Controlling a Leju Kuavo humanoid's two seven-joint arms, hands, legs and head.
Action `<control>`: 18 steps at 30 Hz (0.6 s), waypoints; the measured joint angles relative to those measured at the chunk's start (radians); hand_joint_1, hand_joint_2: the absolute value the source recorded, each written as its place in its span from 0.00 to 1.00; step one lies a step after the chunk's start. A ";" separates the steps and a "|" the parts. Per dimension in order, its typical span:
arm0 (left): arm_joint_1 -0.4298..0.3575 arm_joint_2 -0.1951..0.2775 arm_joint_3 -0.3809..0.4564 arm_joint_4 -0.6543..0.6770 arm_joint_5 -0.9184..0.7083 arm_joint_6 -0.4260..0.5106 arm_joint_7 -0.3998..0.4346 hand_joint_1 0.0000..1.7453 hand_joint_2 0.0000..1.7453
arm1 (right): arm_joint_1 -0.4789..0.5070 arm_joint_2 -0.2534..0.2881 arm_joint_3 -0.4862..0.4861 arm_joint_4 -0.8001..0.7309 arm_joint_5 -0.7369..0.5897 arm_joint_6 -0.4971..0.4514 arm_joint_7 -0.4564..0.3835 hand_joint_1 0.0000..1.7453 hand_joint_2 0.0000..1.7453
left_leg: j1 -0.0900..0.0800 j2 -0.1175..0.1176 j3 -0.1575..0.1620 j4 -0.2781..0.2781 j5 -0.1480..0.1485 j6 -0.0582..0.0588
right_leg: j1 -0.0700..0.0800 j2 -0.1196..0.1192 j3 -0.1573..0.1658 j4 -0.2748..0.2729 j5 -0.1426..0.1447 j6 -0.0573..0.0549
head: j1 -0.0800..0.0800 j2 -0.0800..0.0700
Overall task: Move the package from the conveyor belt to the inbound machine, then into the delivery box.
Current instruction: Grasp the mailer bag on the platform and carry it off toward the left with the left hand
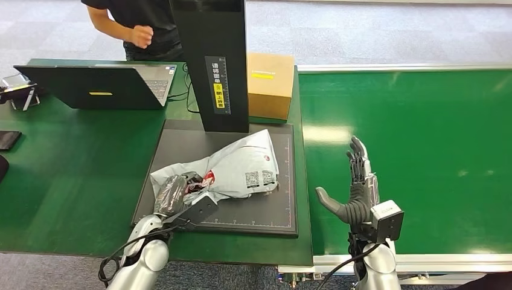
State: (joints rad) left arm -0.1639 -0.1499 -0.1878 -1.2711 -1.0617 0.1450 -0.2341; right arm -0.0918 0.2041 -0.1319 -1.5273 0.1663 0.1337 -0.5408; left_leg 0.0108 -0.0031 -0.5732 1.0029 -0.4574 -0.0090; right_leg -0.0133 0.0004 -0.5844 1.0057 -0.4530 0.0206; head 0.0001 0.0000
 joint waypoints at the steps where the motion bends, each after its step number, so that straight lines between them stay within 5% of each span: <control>1: 0.002 0.002 0.010 -0.004 -0.018 0.027 0.005 1.00 1.00 | 0.002 0.001 -0.001 -0.001 0.000 0.001 0.001 0.00 1.00 | 0.000 0.000 0.000 0.000 0.000 0.000 | 0.000 0.000 0.000 0.000 0.000 0.000 | 0.000 0.000; 5: 0.010 0.018 0.077 -0.042 -0.058 0.125 -0.001 1.00 1.00 | 0.015 0.002 -0.014 -0.013 -0.006 0.013 -0.003 0.00 1.00 | 0.000 0.000 0.000 0.000 0.000 0.000 | 0.000 0.000 0.000 0.000 -0.001 -0.001 | 0.000 0.000; 14: 0.022 0.035 0.154 -0.089 -0.073 0.146 -0.012 1.00 1.00 | 0.023 0.007 -0.027 -0.025 -0.008 0.016 -0.005 0.00 1.00 | 0.000 0.000 0.000 0.000 0.000 0.000 | 0.000 0.000 0.000 0.000 -0.001 -0.001 | 0.000 0.000; 18: 0.023 0.054 0.186 -0.100 -0.095 0.238 0.001 1.00 1.00 | 0.024 0.008 -0.033 -0.025 -0.010 0.016 -0.007 0.00 1.00 | 0.000 0.000 0.000 0.000 0.000 0.000 | 0.000 0.000 0.000 0.000 -0.001 -0.001 | 0.000 0.000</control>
State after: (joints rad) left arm -0.1405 -0.0959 -0.0023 -1.3714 -1.1571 0.3828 -0.2329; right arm -0.0674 0.2125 -0.1654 -1.5522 0.1563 0.1494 -0.5479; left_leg 0.0109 -0.0030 -0.5732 1.0024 -0.4575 -0.0092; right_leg -0.0133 0.0004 -0.5846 1.0060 -0.4537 0.0195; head 0.0003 0.0000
